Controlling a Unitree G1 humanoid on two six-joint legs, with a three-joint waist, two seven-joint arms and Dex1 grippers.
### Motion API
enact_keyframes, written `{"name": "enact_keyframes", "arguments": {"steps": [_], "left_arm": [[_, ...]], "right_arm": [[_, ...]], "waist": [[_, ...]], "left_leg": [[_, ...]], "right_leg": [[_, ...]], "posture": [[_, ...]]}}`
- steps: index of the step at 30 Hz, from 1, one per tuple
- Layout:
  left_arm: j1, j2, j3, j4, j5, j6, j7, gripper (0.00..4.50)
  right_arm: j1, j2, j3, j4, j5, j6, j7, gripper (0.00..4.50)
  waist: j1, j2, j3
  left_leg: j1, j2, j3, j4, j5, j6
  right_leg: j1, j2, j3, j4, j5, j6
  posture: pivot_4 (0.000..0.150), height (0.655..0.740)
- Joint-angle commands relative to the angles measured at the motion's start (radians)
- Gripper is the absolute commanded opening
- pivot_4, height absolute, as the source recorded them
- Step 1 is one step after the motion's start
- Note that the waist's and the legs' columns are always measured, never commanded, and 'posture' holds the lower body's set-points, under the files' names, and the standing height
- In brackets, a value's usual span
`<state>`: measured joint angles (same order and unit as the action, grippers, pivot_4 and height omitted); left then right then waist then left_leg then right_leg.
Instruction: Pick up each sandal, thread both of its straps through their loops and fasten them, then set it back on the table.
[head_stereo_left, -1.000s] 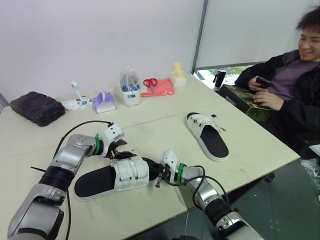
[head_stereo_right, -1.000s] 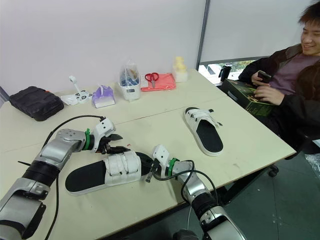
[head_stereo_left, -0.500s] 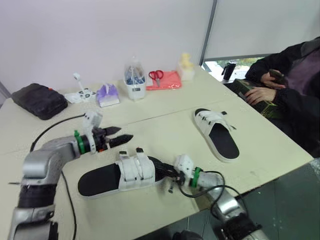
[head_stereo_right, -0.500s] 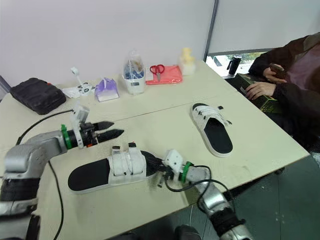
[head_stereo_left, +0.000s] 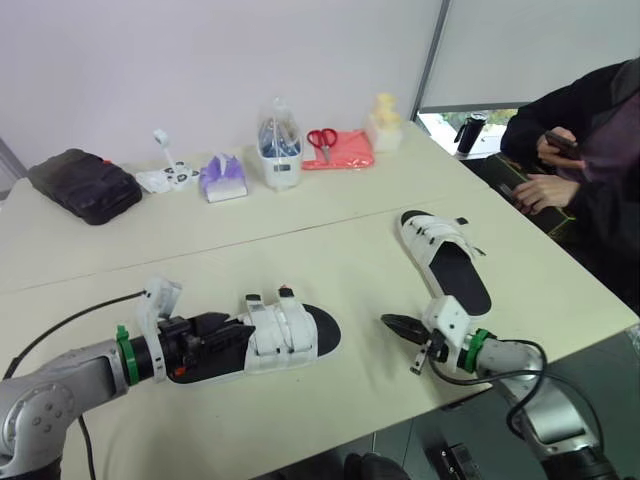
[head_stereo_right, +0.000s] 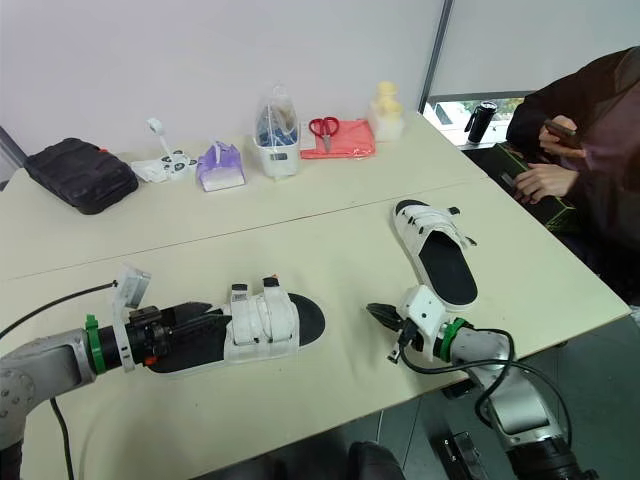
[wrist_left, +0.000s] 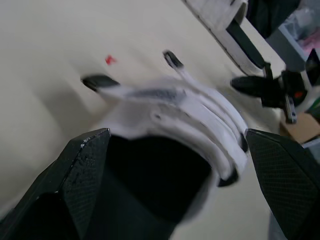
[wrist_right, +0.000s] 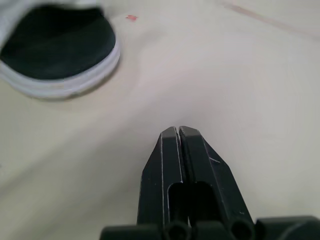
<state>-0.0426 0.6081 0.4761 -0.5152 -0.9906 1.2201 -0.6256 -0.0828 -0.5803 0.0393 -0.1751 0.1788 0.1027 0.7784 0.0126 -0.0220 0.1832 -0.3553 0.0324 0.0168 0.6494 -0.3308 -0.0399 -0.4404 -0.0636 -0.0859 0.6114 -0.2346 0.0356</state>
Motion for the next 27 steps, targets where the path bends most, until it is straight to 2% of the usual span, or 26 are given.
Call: {"name": "enact_keyframes", "arguments": {"steps": [1, 6, 14, 17, 24, 27], "left_arm": [[0.031, 0.005, 0.033, -0.034, -0.061, -0.007, 0.024, 4.48], [0.038, -0.014, -0.037, -0.008, -0.066, -0.044, 0.041, 4.48], [-0.088, -0.085, -0.214, 0.146, -0.006, -0.109, 0.032, 4.48], [-0.117, -0.11, -0.267, 0.194, 0.018, -0.139, 0.013, 3.62], [-0.145, -0.137, -0.315, 0.217, 0.016, -0.168, -0.004, 0.14], [-0.194, -0.179, -0.302, 0.22, -0.014, -0.172, 0.026, 0.06]], "right_arm": [[0.015, -0.025, -0.054, -0.103, 0.044, 0.048, -0.005, 0.0], [0.045, -0.044, -0.1, -0.219, 0.073, 0.136, -0.036, 0.0], [0.093, -0.037, -0.115, -0.324, 0.085, 0.221, -0.079, 0.0], [0.133, -0.045, -0.137, -0.379, 0.094, 0.249, -0.088, 0.0], [0.182, -0.045, -0.154, -0.459, 0.105, 0.301, -0.108, 0.0], [0.157, -0.027, -0.166, -0.476, 0.138, 0.346, -0.131, 0.0]], "waist": [[0.0, 0.001, 0.0], [0.001, 0.001, 0.0], [0.0, 0.0, 0.001], [0.0, 0.0, 0.001], [0.001, 0.0, 0.0], [0.001, 0.0, 0.0]], "left_leg": [[0.0, 0.0, 0.0, 0.0, 0.0, 0.0], [0.0, 0.0, 0.0, 0.001, 0.0, 0.0], [0.0, -0.003, 0.002, 0.004, 0.0, 0.0], [0.0, -0.003, 0.003, 0.004, 0.0, 0.001], [0.001, -0.002, 0.003, 0.006, 0.0, 0.001], [0.0, -0.002, 0.003, 0.011, 0.0, 0.001]], "right_leg": [[0.0, 0.0, 0.0, 0.0, 0.0, 0.0], [0.0, 0.001, 0.0, 0.001, 0.0, 0.0], [0.002, 0.001, 0.0, 0.001, 0.0, -0.001], [0.002, 0.002, 0.0, 0.002, 0.001, -0.001], [0.002, 0.003, 0.0, 0.004, 0.001, -0.001], [0.003, 0.003, 0.0, 0.006, 0.001, -0.001]], "posture": [[0.15, 0.74], [0.15, 0.74], [0.15, 0.74], [0.15, 0.74], [0.15, 0.74], [0.15, 0.74]]}}
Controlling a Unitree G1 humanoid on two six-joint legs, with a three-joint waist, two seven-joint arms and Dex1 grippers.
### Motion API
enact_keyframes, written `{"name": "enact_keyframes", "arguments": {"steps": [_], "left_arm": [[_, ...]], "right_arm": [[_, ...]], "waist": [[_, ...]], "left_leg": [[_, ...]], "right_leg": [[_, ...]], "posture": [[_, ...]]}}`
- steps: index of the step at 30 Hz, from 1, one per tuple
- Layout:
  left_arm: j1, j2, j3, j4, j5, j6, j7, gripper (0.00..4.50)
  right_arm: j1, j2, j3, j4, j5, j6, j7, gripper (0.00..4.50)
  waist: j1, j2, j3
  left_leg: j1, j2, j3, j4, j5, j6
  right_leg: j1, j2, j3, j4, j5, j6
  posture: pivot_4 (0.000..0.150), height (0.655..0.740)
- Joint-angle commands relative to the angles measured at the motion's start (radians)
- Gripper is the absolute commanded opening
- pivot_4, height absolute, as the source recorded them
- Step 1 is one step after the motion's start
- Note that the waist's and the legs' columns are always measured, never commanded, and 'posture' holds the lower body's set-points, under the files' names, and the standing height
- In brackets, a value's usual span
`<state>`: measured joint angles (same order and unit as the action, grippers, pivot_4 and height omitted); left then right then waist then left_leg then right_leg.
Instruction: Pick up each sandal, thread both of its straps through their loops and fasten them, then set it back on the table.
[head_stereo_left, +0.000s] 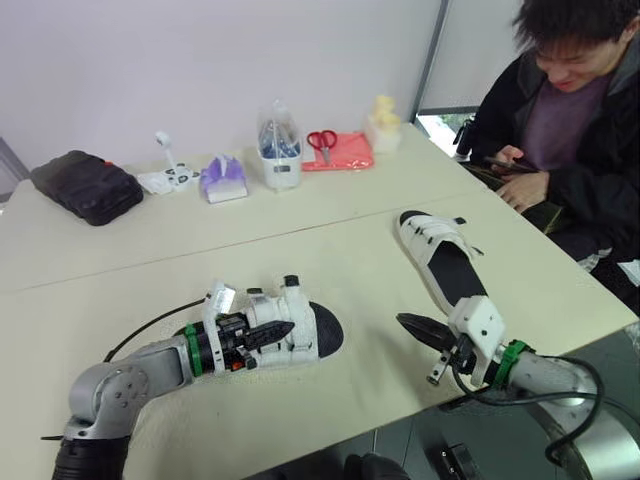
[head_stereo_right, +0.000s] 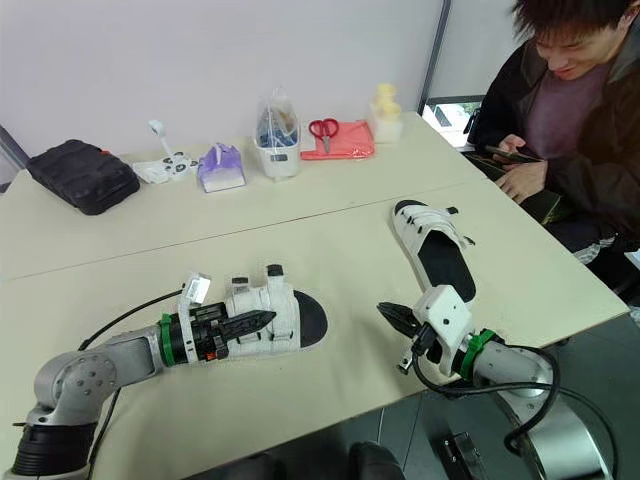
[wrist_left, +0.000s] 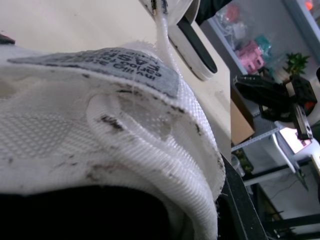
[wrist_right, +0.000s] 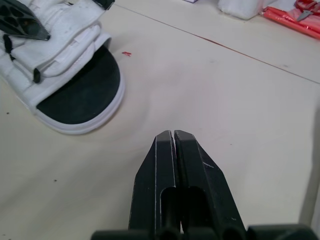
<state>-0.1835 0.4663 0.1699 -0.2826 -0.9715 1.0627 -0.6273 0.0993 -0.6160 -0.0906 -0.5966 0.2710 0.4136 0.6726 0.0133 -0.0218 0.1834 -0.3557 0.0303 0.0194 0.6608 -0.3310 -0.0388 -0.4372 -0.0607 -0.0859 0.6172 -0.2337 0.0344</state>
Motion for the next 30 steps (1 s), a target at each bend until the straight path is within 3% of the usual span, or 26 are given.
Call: {"name": "enact_keyframes", "arguments": {"steps": [1, 7, 11, 14, 18, 24, 27, 30], "left_arm": [[-0.107, -0.094, 0.016, 0.003, -0.026, -0.045, 0.09, 0.06], [-0.425, -0.428, 0.11, 0.265, 0.047, -0.24, 0.474, 0.06], [-0.524, -0.53, 0.156, 0.391, 0.145, -0.423, 0.602, 0.06], [-0.583, -0.574, 0.175, 0.559, 0.274, -0.676, 0.663, 0.06], [-0.678, -0.583, 0.275, 0.834, 0.306, -0.932, 0.682, 0.06], [-0.76, -0.555, 0.365, 1.048, 0.283, -1.077, 0.656, 0.06], [-0.762, -0.538, 0.379, 1.08, 0.282, -1.083, 0.65, 1.19], [-0.738, -0.542, 0.392, 1.058, 0.267, -1.065, 0.671, 2.72]], "right_arm": [[-0.046, 0.023, -0.045, -0.057, 0.07, 0.057, -0.041, 0.0], [-0.191, 0.094, -0.043, -0.025, 0.157, 0.144, -0.111, 0.0], [-0.231, 0.105, -0.015, -0.024, 0.153, 0.151, -0.128, 0.0], [-0.27, 0.123, -0.001, -0.023, 0.147, 0.153, -0.159, 0.0], [-0.314, 0.144, 0.006, -0.031, 0.17, 0.179, -0.181, 0.0], [-0.338, 0.138, 0.011, -0.034, 0.184, 0.196, -0.183, 0.0], [-0.342, 0.135, 0.017, -0.028, 0.182, 0.197, -0.182, 0.0], [-0.329, 0.134, 0.024, -0.033, 0.18, 0.195, -0.181, 0.0]], "waist": [[0.002, 0.0, 0.001], [0.025, -0.005, 0.003], [0.021, -0.004, 0.003], [0.021, -0.004, 0.003], [0.026, -0.004, 0.003], [0.025, -0.004, 0.003], [0.021, -0.004, 0.003], [0.021, -0.004, 0.003]], "left_leg": [[0.0, 0.0, 0.0, 0.002, 0.0, 0.0], [0.0, -0.003, -0.003, 0.008, 0.003, 0.005], [0.0, -0.004, -0.002, 0.008, 0.002, 0.006], [0.0, -0.003, -0.003, 0.006, 0.001, 0.009], [-0.002, -0.003, -0.003, 0.005, 0.001, 0.009], [-0.001, -0.004, -0.001, 0.007, 0.0, 0.009], [0.0, -0.004, 0.0, 0.007, 0.0, 0.009], [0.001, -0.003, -0.001, 0.007, 0.001, 0.009]], "right_leg": [[0.001, 0.0, 0.0, 0.0, 0.0, -0.001], [0.008, 0.0, 0.001, -0.005, 0.01, 0.001], [0.009, 0.001, 0.002, -0.006, 0.012, 0.005], [0.006, 0.003, 0.002, -0.005, 0.012, 0.005], [0.004, 0.004, 0.001, -0.005, 0.012, 0.005], [0.006, 0.002, 0.001, -0.005, 0.012, 0.005], [0.007, 0.001, 0.001, -0.005, 0.012, 0.006], [0.007, 0.003, 0.001, -0.003, 0.012, 0.006]], "posture": [[0.15, 0.74], [0.15, 0.74], [0.15, 0.74], [0.15, 0.74], [0.15, 0.74], [0.15, 0.74], [0.15, 0.74], [0.15, 0.74]]}}
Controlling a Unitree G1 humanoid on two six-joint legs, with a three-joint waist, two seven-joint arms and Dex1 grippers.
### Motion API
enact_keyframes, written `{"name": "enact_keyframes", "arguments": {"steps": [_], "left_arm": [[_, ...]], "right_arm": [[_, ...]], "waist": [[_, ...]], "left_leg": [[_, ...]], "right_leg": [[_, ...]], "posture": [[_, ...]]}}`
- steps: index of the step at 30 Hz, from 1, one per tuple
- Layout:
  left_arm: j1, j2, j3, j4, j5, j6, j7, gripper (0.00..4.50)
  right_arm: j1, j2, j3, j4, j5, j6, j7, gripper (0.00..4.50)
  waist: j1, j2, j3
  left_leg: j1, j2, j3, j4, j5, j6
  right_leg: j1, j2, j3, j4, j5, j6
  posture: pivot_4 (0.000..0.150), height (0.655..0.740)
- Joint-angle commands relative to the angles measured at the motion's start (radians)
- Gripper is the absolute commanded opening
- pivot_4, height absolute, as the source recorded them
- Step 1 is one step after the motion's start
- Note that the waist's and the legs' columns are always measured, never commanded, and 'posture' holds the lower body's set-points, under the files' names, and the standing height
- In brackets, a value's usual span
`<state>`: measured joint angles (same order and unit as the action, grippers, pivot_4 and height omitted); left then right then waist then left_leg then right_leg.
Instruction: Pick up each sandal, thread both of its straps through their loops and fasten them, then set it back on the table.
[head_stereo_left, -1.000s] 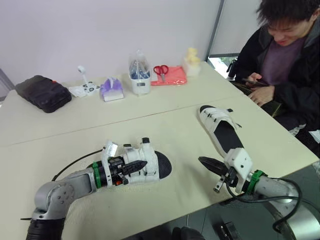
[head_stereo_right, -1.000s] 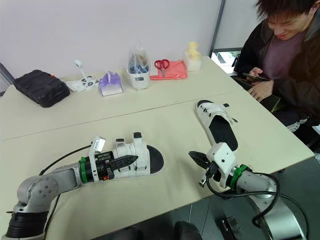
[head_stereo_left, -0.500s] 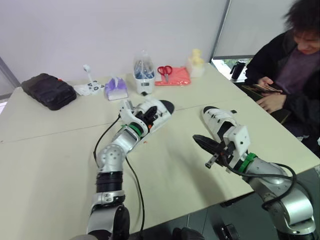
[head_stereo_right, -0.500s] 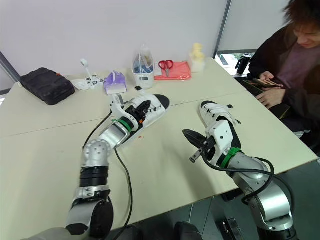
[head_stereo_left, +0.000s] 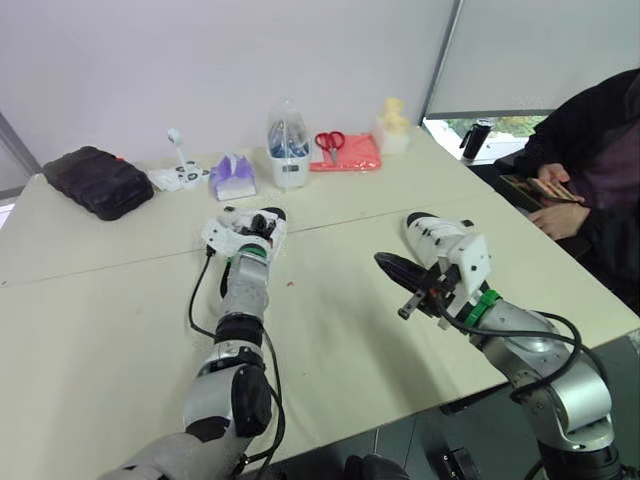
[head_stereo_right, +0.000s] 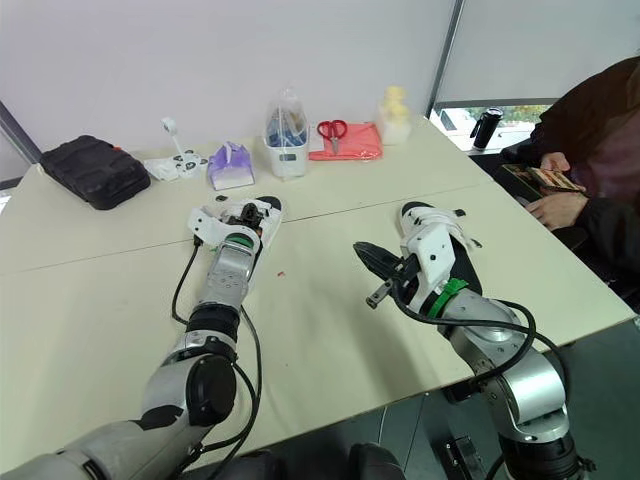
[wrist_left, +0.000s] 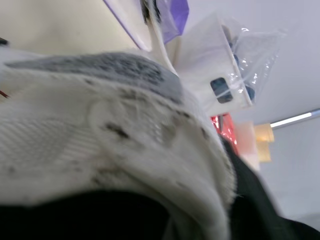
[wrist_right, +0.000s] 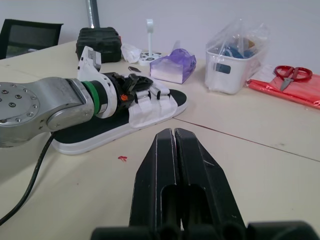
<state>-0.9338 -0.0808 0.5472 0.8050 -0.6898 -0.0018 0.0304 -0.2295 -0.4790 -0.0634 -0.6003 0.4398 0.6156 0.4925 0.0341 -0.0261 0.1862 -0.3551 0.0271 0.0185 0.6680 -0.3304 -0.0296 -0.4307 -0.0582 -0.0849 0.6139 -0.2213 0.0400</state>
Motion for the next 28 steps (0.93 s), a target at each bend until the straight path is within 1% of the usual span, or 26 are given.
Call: {"name": "enact_keyframes", "arguments": {"steps": [1, 2, 3, 4, 7, 9, 11, 13, 14, 15, 17, 18, 19, 20, 22, 24, 26, 28], "left_arm": [[0.028, 0.001, 0.013, -0.05, -0.016, 0.011, 0.021, 3.23], [0.046, -0.006, 0.009, -0.079, -0.016, 0.024, 0.03, 3.7], [0.067, -0.013, -0.001, -0.116, -0.016, 0.044, 0.039, 4.26], [0.092, -0.022, -0.012, -0.162, -0.019, 0.077, 0.051, 4.47], [0.161, -0.047, -0.041, -0.298, -0.047, 0.18, 0.08, 4.47], [0.341, -0.052, -0.122, -0.602, -0.086, 0.369, 0.135, 4.47], [0.494, -0.03, -0.202, -0.848, -0.118, 0.521, 0.168, 4.47], [0.63, 0.053, -0.294, -1.06, -0.13, 0.642, 0.143, 4.47], [0.675, 0.088, -0.327, -1.133, -0.131, 0.683, 0.13, 4.47], [0.721, 0.16, -0.384, -1.207, -0.103, 0.709, 0.08, 4.47], [0.84, 0.378, -0.539, -1.363, 0.013, 0.684, -0.114, 4.47], [0.896, 0.474, -0.596, -1.42, 0.061, 0.658, -0.197, 4.47], [0.946, 0.539, -0.622, -1.457, 0.085, 0.633, -0.256, 4.47], [0.988, 0.57, -0.614, -1.474, 0.081, 0.623, -0.283, 4.47], [1.042, 0.583, -0.575, -1.487, 0.06, 0.613, -0.297, 4.47], [1.071, 0.571, -0.52, -1.506, 0.016, 0.623, -0.296, 4.47], [1.109, 0.573, -0.462, -1.533, -0.029, 0.643, -0.298, 4.47], [1.147, 0.552, -0.407, -1.551, -0.074, 0.666, -0.261, 4.47]], "right_arm": [[0.006, -0.002, -0.001, -0.032, 0.011, -0.009, -0.001, 0.0], [0.013, -0.003, 0.0, -0.035, 0.01, -0.01, 0.0, 0.0], [0.019, -0.004, 0.001, -0.038, 0.01, -0.011, 0.001, 0.0], [0.024, -0.006, 0.003, -0.038, 0.009, -0.013, 0.003, 0.0], [0.039, -0.01, 0.004, -0.043, 0.007, -0.019, 0.007, 0.0], [0.055, 0.002, -0.019, -0.043, 0.031, -0.012, 0.0, 0.0], [0.067, 0.012, -0.042, -0.041, 0.055, -0.006, -0.007, 0.0], [0.073, 0.015, -0.062, -0.035, 0.075, -0.003, -0.01, 0.0], [0.074, 0.015, -0.071, -0.033, 0.085, -0.001, -0.01, 0.0], [0.075, 0.016, -0.079, -0.028, 0.097, 0.001, -0.01, 0.0], [0.074, 0.018, -0.095, -0.013, 0.125, 0.01, -0.009, 0.0], [0.075, 0.015, -0.101, -0.003, 0.134, 0.012, -0.004, 0.0], [0.076, 0.01, -0.105, 0.005, 0.141, 0.014, 0.003, 0.0], [0.079, 0.003, -0.105, 0.014, 0.148, 0.017, 0.014, 0.0], [0.087, -0.009, -0.103, 0.03, 0.154, 0.012, 0.034, 0.0], [0.1, -0.026, -0.105, 0.05, 0.154, 0.002, 0.061, 0.0], [0.117, -0.051, -0.088, 0.093, 0.123, -0.032, 0.107, 0.0], [0.125, -0.064, -0.063, 0.149, 0.09, -0.073, 0.145, 0.0]], "waist": [[0.0, 0.0, 0.0], [-0.001, 0.001, -0.001], [-0.002, 0.001, -0.001], [-0.006, 0.001, -0.001], [-0.022, 0.002, -0.002], [-0.026, 0.003, -0.002], [-0.033, 0.005, -0.003], [-0.032, 0.006, -0.004], [-0.033, 0.006, -0.004], [-0.032, 0.006, -0.004], [-0.03, 0.006, -0.004], [-0.03, 0.006, -0.004], [-0.028, 0.007, -0.004], [-0.026, 0.008, -0.004], [-0.022, 0.01, -0.005], [-0.02, 0.009, -0.005], [-0.021, 0.009, -0.005], [-0.022, 0.009, -0.005]], "left_leg": [[0.0, 0.0, 0.0, 0.0, 0.0, 0.0], [0.0, 0.0, 0.0, 0.0, 0.0, 0.0], [0.001, 0.0, 0.0, 0.0, 0.0, 0.0], [0.001, 0.0, 0.0, 0.0, 0.0, 0.0], [0.001, 0.001, 0.0, 0.0, 0.0, 0.0], [0.002, 0.001, 0.001, 0.0, 0.0, 0.0], [0.002, 0.003, 0.001, -0.001, 0.0, 0.0], [0.002, 0.004, 0.001, -0.002, 0.0, 0.0], [0.003, 0.004, 0.001, -0.001, 0.0, -0.001], [0.004, 0.004, 0.001, -0.001, 0.0, -0.001], [0.004, 0.003, 0.001, 0.0, 0.001, -0.002], [0.004, 0.003, 0.001, 0.0, 0.001, -0.002], [0.004, 0.003, 0.001, 0.0, 0.001, -0.003], [0.005, 0.004, 0.002, 0.001, 0.002, -0.003], [0.005, 0.004, 0.002, 0.001, 0.002, -0.002], [0.005, 0.004, 0.002, 0.001, 0.003, -0.001], [0.003, 0.004, 0.002, 0.002, 0.003, 0.0], [0.002, 0.004, 0.002, 0.001, 0.003, 0.0]], "right_leg": [[0.0, 0.0, 0.0, 0.0, 0.0, 0.0], [0.0, 0.0, 0.0, 0.001, 0.0, 0.0], [0.0, 0.0, 0.0, 0.001, 0.0, 0.0], [0.0, 0.0, 0.0, 0.001, 0.0, 0.0], [0.001, -0.001, 0.001, 0.001, 0.0, 0.0], [0.001, -0.001, 0.001, 0.001, 0.0, 0.0], [0.002, -0.001, 0.003, 0.001, 0.0, 0.0], [0.002, -0.002, 0.004, 0.001, 0.0, 0.0], [0.001, -0.001, 0.004, 0.002, 0.0, 0.0], [0.001, -0.001, 0.004, 0.003, 0.0, 0.0], [0.001, 0.001, 0.004, 0.003, 0.0, -0.001], [0.001, 0.002, 0.005, 0.003, 0.0, -0.002], [0.001, 0.003, 0.005, 0.003, 0.001, -0.004], [0.001, 0.003, 0.005, 0.003, -0.001, -0.007], [0.001, 0.002, 0.007, 0.002, -0.002, -0.011], [0.001, 0.002, 0.008, 0.002, -0.002, -0.01], [0.001, 0.002, 0.008, 0.002, -0.003, -0.008], [0.0, 0.002, 0.009, 0.002, -0.003, -0.008]], "posture": [[0.15, 0.74], [0.15, 0.74], [0.15, 0.74], [0.15, 0.74], [0.15, 0.74], [0.15, 0.74], [0.15, 0.74], [0.15, 0.74], [0.15, 0.74], [0.15, 0.74], [0.15, 0.74], [0.15, 0.74], [0.15, 0.74], [0.15, 0.74], [0.15, 0.74], [0.15, 0.74], [0.15, 0.74], [0.15, 0.74]]}}
